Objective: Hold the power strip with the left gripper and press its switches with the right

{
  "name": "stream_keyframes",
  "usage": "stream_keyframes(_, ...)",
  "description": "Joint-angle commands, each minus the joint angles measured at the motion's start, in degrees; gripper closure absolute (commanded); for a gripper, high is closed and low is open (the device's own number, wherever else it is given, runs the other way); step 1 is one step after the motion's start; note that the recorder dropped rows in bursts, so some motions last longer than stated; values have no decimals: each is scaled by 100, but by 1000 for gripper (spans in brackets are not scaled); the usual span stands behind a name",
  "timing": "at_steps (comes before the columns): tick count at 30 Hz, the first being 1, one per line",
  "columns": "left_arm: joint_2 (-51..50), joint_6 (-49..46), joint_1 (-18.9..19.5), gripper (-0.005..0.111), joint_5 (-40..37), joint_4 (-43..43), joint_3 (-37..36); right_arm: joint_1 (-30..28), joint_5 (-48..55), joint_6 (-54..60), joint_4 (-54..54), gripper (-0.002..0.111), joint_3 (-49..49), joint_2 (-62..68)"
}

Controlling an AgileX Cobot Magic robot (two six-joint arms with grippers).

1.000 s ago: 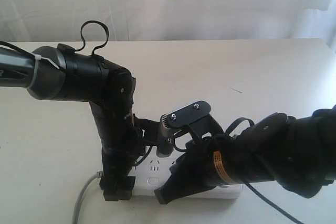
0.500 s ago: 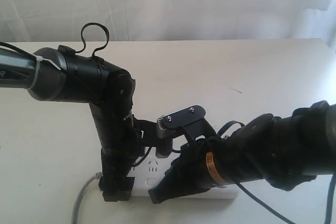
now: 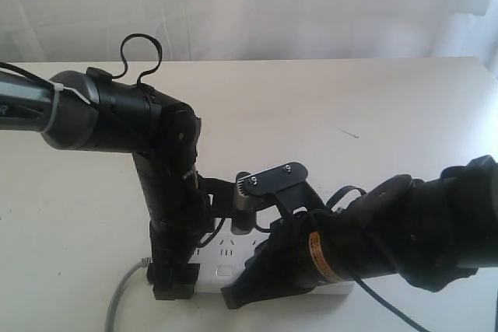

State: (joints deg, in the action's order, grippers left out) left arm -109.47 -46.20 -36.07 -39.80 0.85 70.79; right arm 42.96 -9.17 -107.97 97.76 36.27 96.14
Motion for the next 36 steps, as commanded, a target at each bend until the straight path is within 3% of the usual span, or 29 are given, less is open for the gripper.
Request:
stream_keyframes(1,95,0,-1,107,-319,53,-19,-13,486,-22,218,108,-303,231)
stream_keyframes(10,95,15,-1,107,-383,53,-19,-13,517,-22,218,108,-303,135)
stream_keyframes(22,95,15,-1,107,-373,53,-19,-13,840,-22,218,108,-303,-1788)
stream_keyframes(36,95,74,-1,107,-448,77,-19,-13,960,-69,218,108,-842,-1502)
